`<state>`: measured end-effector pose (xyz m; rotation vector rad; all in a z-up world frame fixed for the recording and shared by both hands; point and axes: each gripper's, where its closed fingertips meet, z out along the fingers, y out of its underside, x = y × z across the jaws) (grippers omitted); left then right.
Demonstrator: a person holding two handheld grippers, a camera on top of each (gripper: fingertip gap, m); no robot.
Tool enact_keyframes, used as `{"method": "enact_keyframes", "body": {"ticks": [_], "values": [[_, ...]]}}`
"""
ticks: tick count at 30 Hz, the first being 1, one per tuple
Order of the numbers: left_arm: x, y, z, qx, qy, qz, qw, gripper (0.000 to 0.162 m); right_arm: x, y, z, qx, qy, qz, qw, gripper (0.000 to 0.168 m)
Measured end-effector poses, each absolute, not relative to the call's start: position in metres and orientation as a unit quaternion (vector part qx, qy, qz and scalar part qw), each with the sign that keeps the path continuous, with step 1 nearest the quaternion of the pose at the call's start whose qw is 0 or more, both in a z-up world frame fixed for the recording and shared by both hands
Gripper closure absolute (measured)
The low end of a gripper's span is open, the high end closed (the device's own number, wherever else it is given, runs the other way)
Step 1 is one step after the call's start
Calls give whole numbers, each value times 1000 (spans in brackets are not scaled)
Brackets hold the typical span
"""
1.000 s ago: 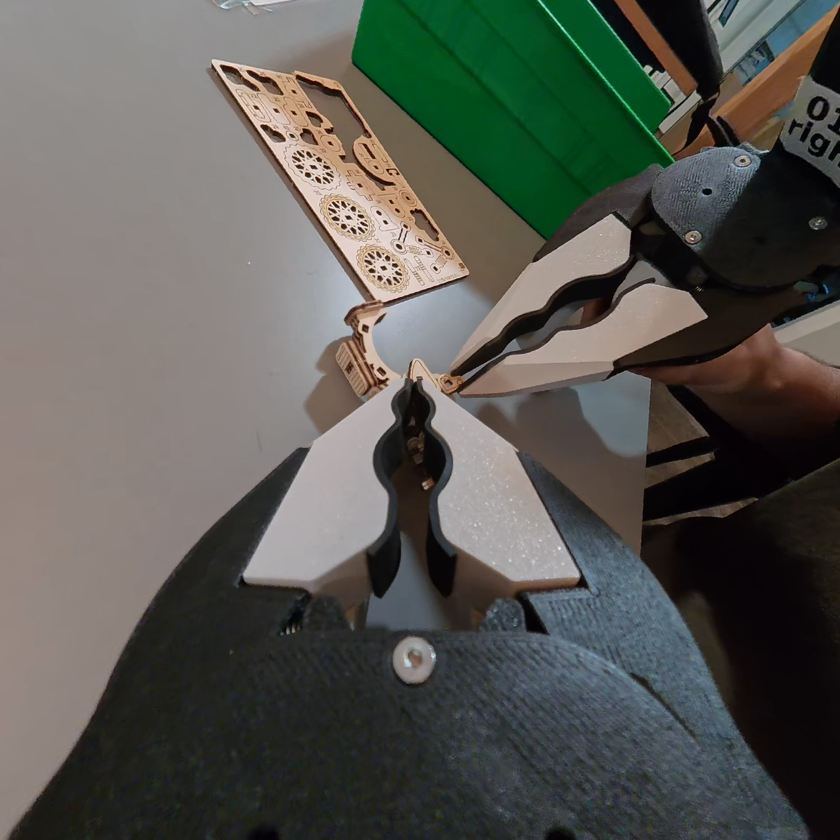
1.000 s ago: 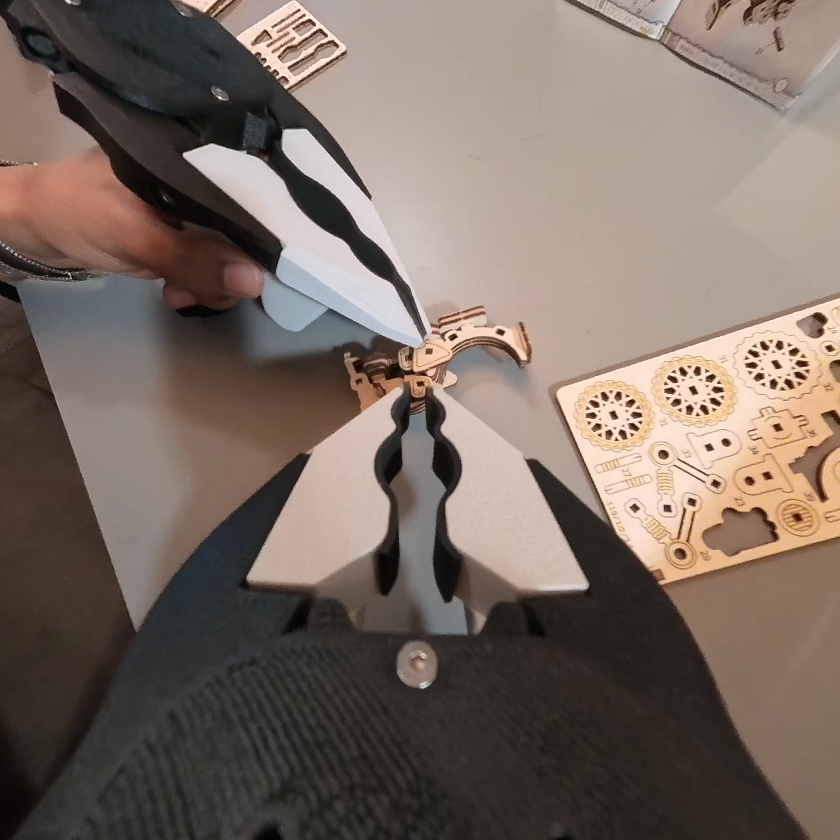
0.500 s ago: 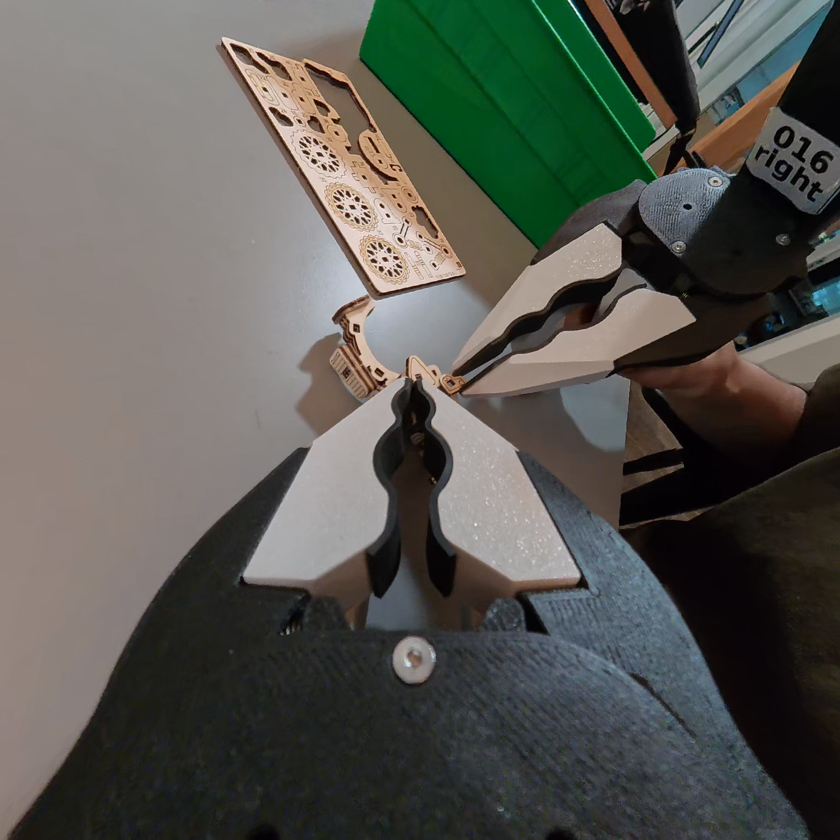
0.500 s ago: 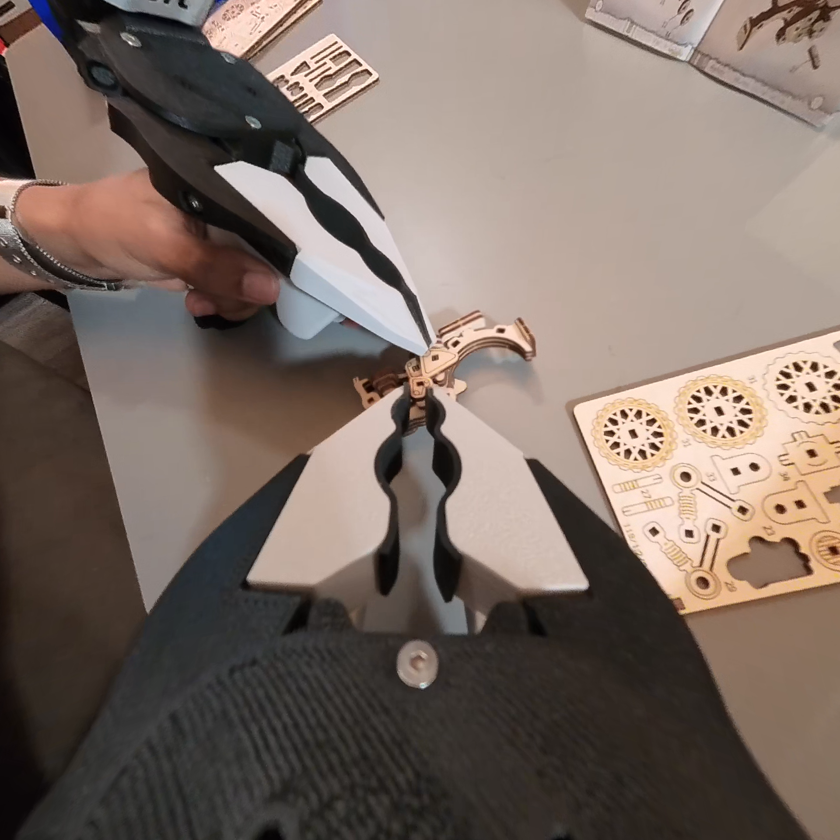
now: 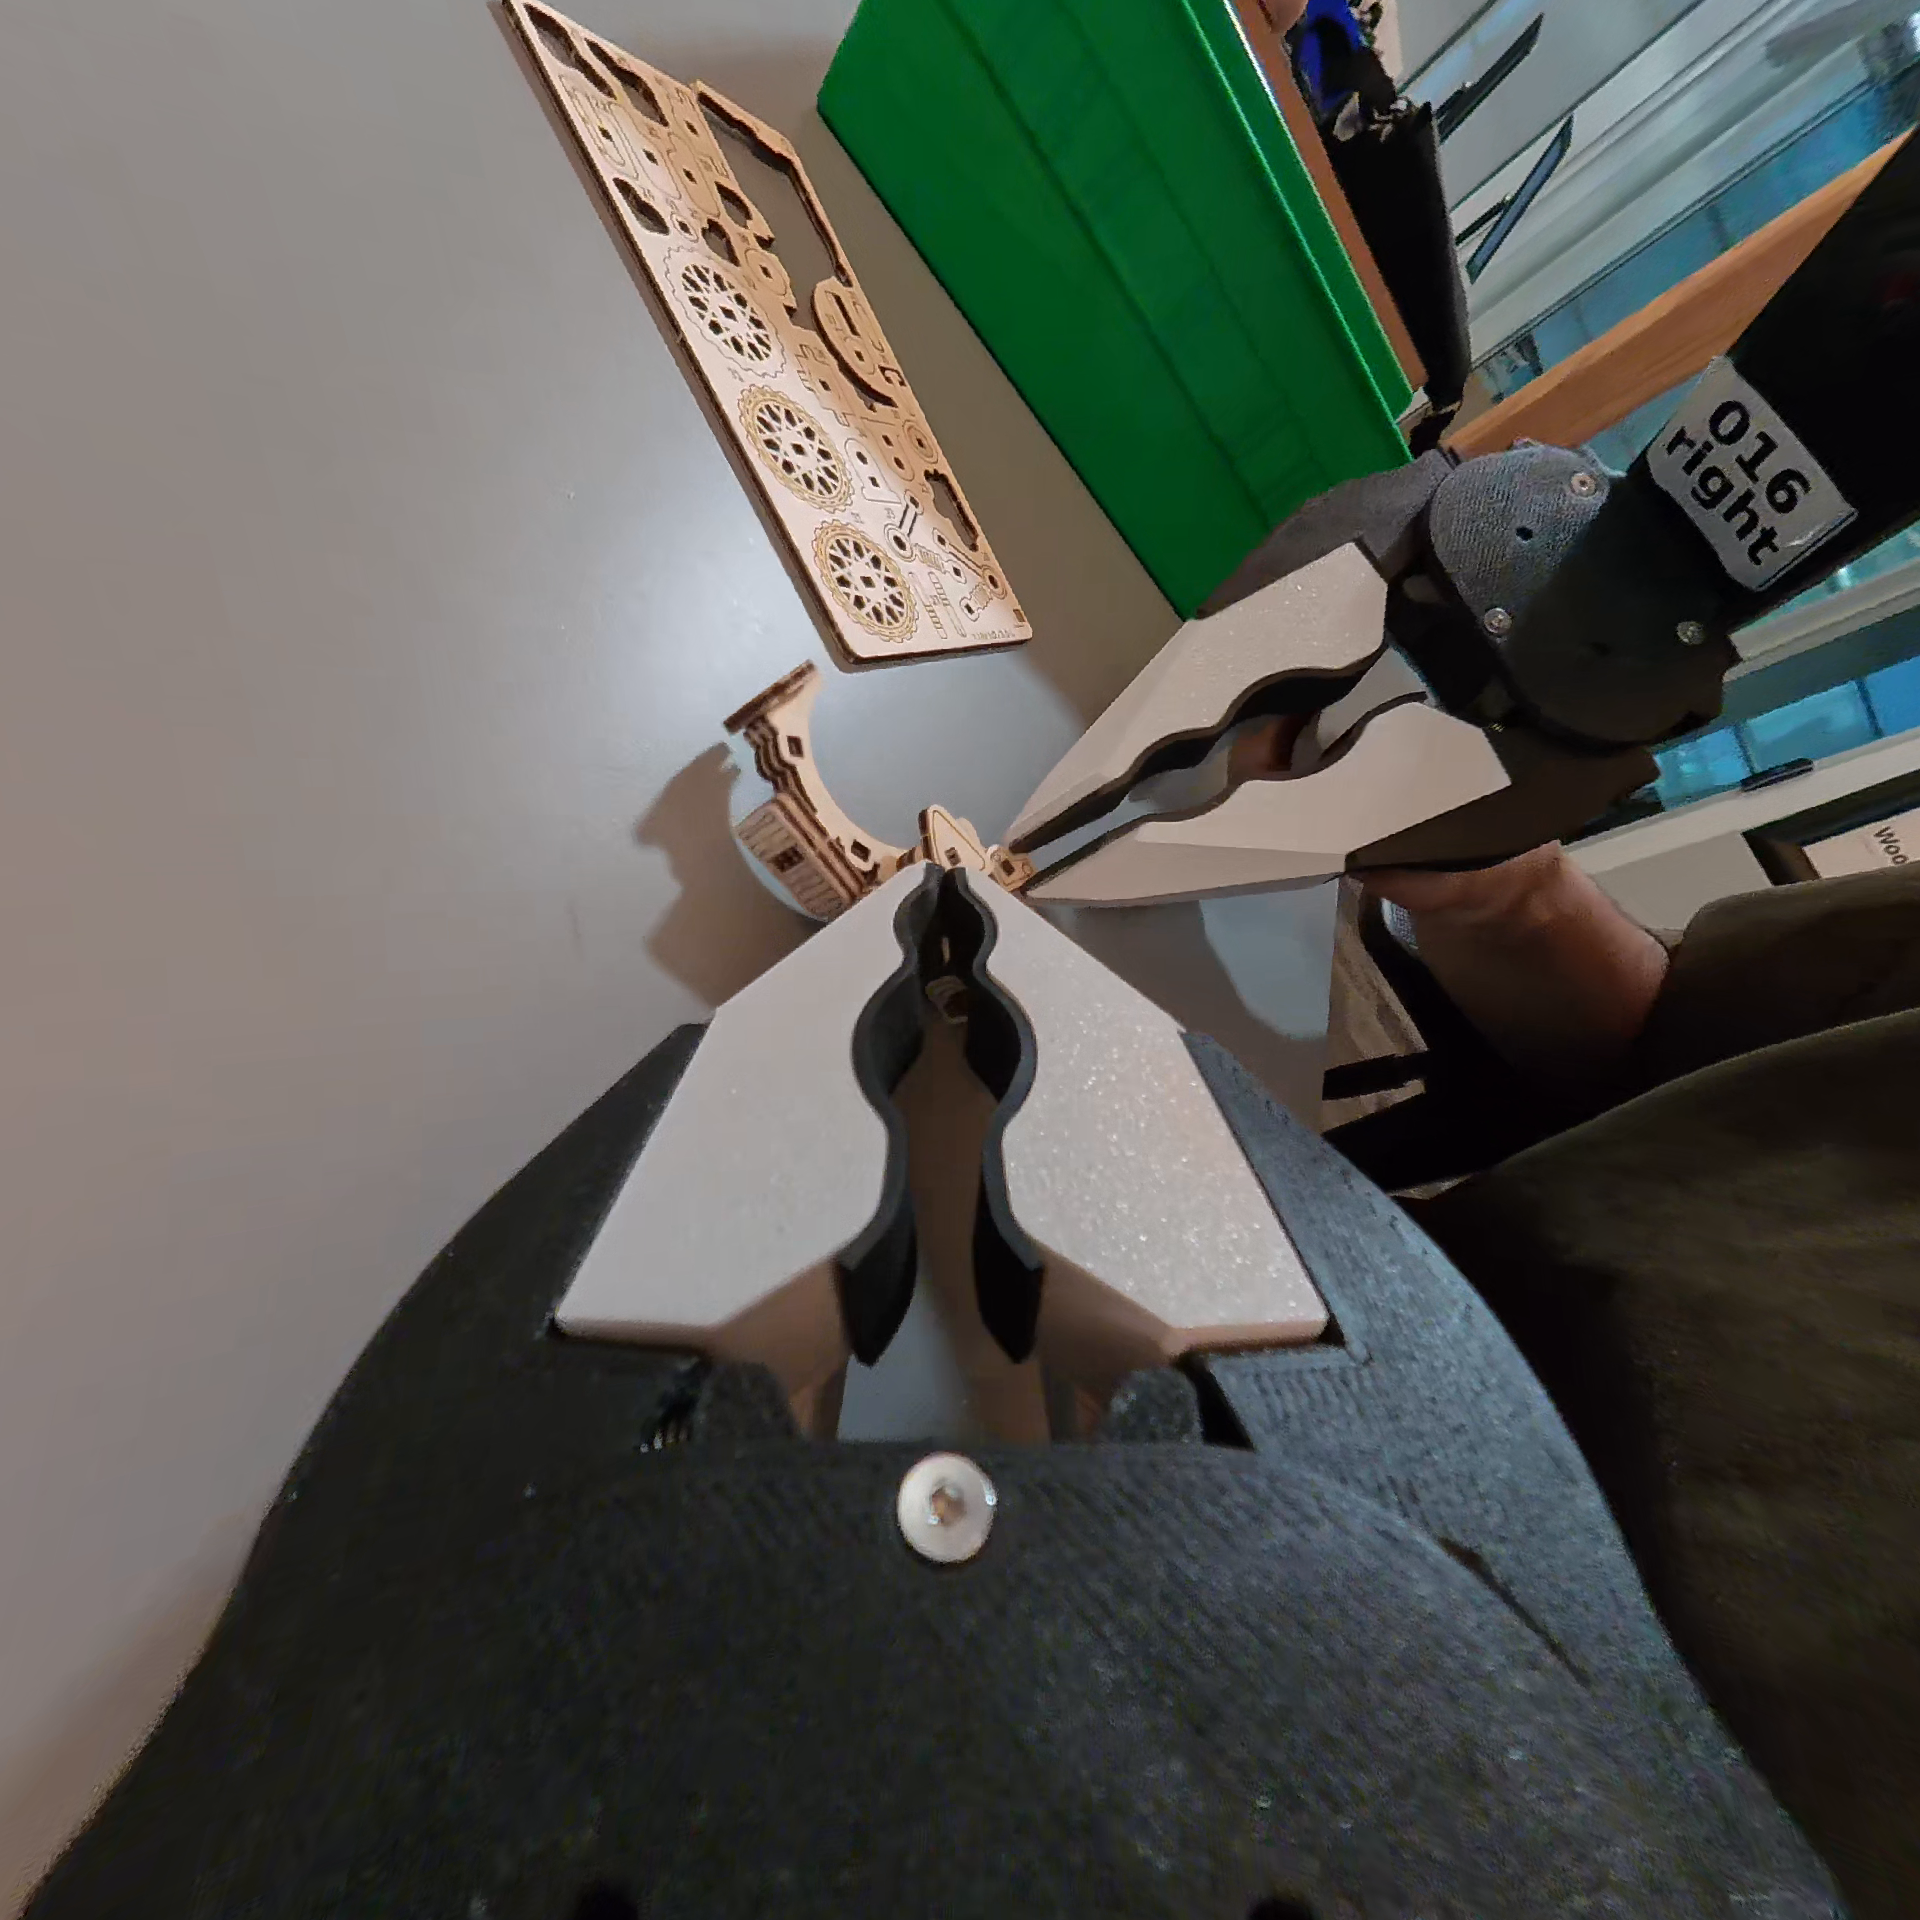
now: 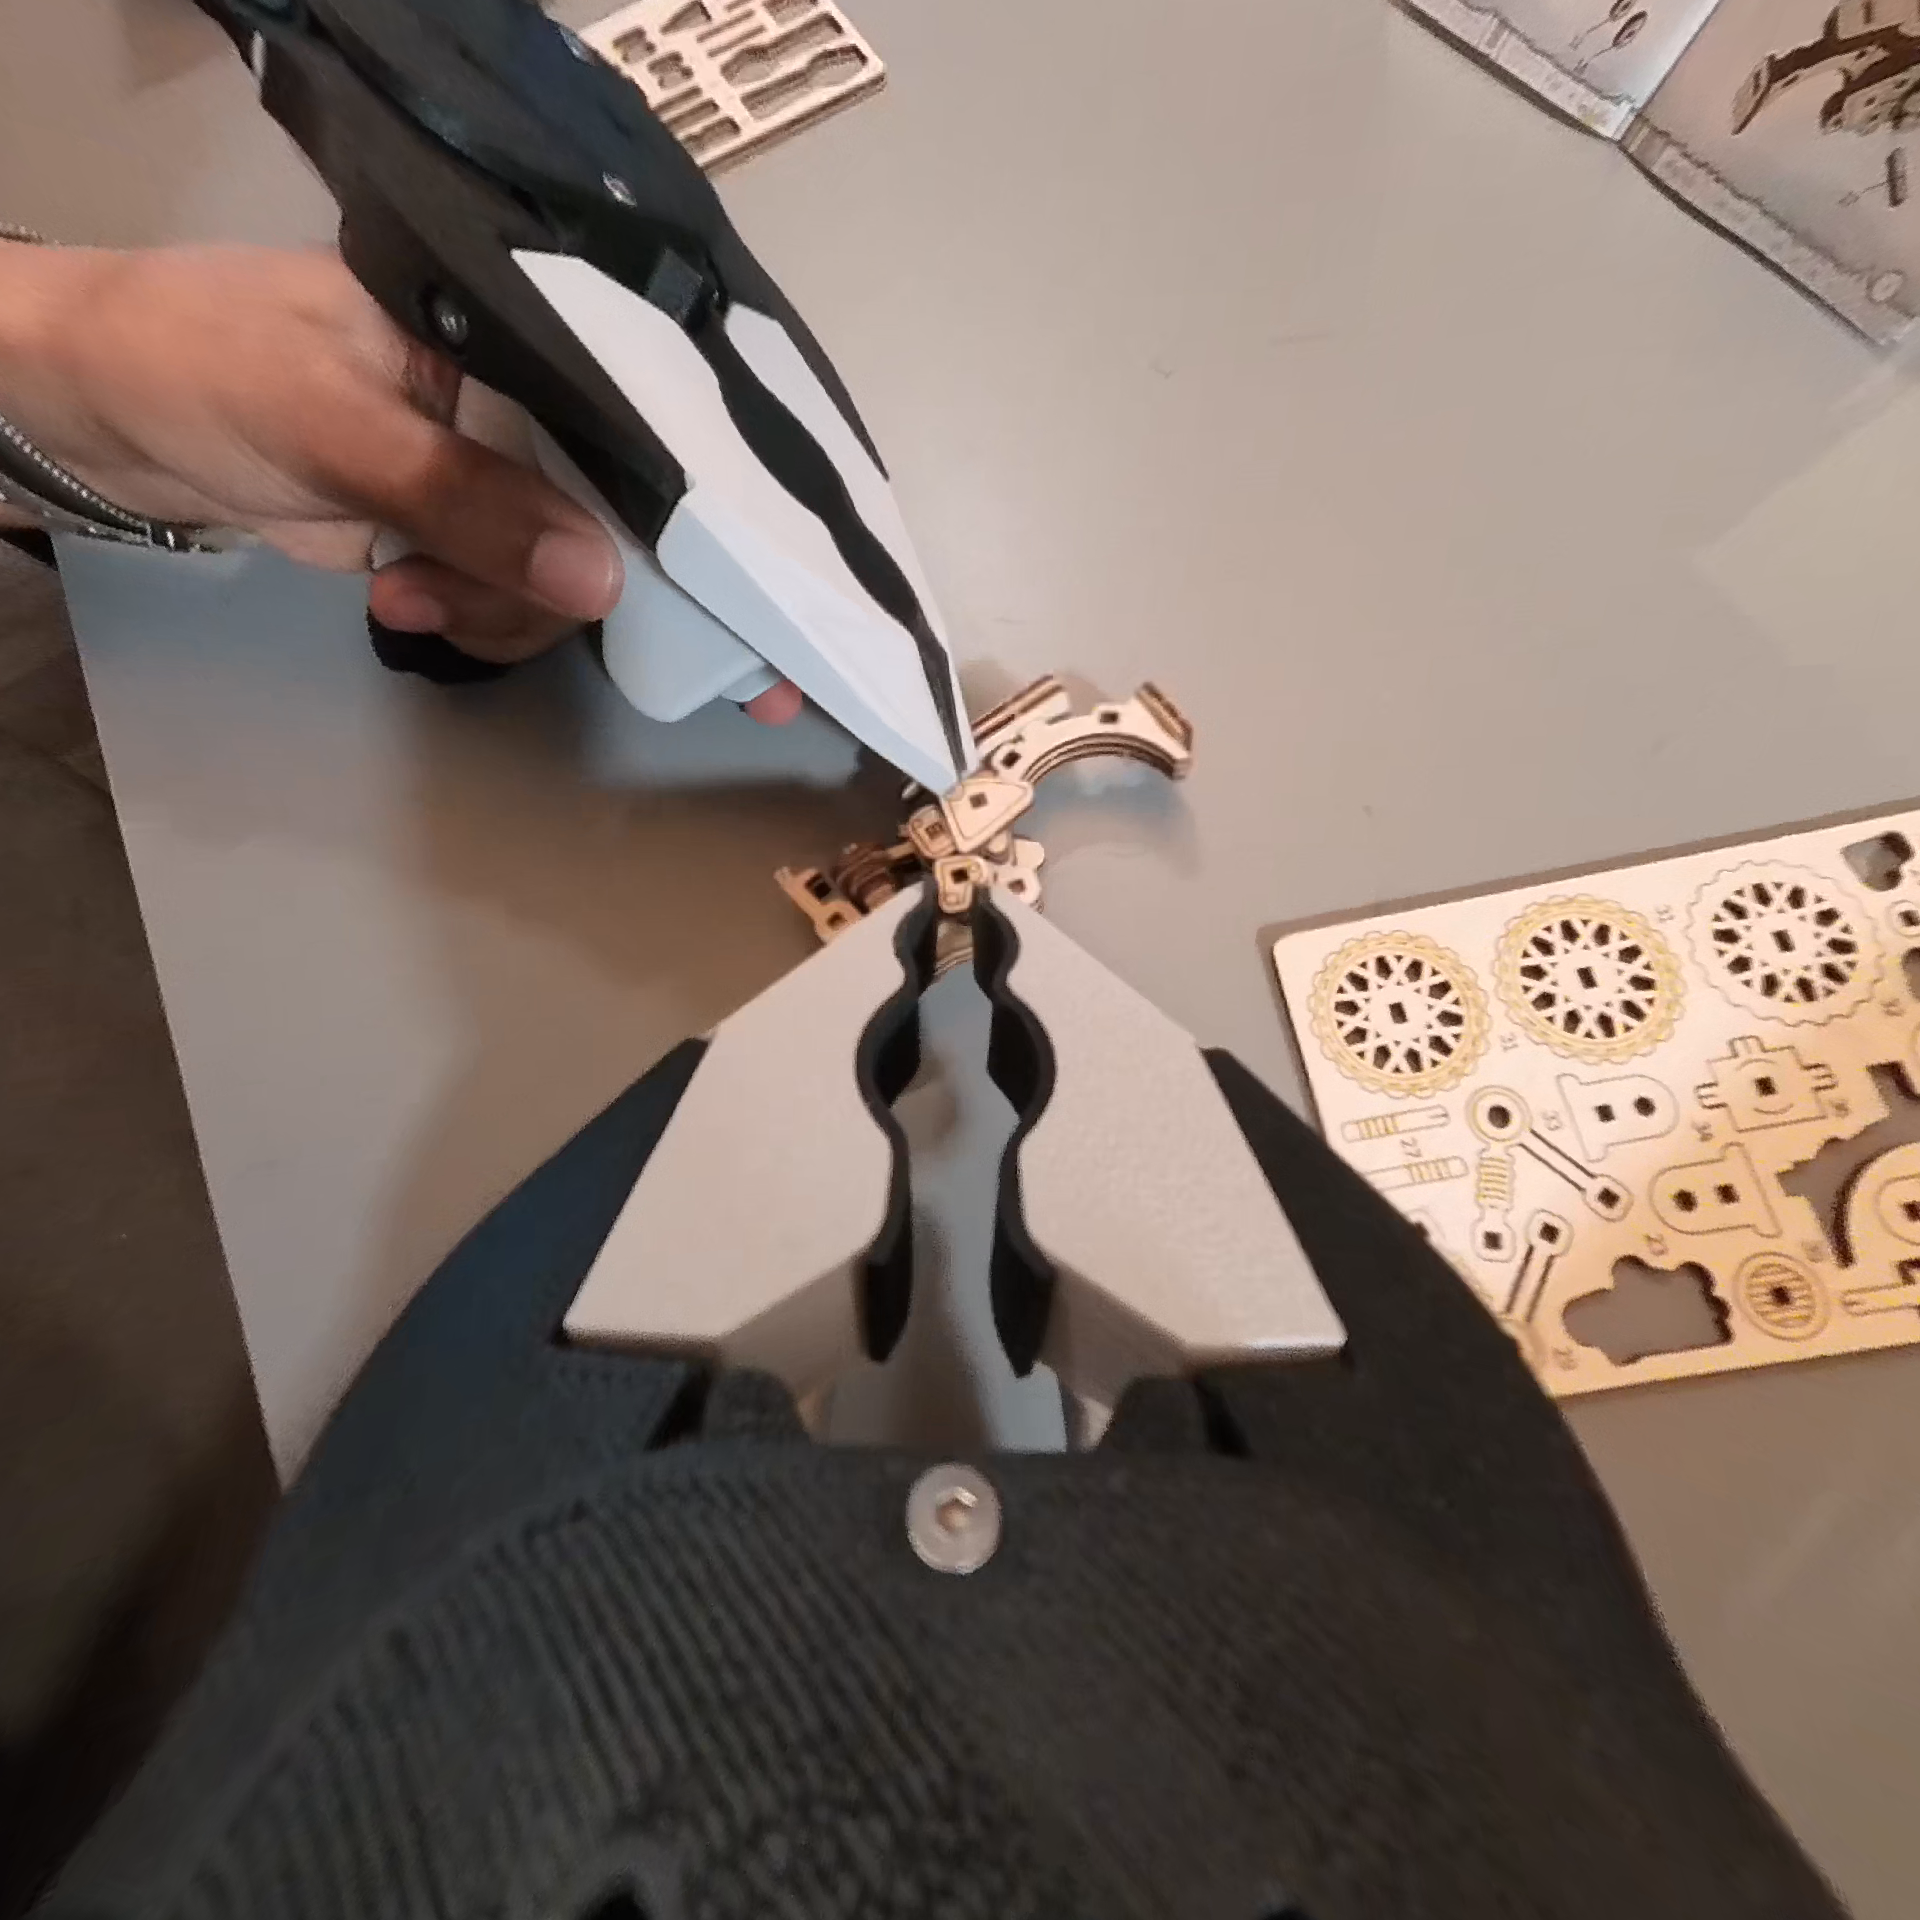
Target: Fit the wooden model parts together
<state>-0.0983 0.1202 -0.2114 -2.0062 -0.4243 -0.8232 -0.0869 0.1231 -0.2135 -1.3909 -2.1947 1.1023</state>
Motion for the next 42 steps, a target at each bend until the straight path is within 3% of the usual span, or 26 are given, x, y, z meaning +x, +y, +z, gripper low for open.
{"method": "enact_keyframes", "body": {"ticks": [12, 31, 42], "values": [[-98, 120, -211, -804, -176, -355, 443, 161, -85, 122, -215, -325, -835, 385, 223, 164], [-97, 120, -211, -798, -179, -374, 437, 161, -85, 124, -215, -358, -806, 444, 160, 163], [-97, 119, -211, -794, -184, -386, 433, 161, -86, 124, -215, -269, -856, 388, 213, 164]]}}
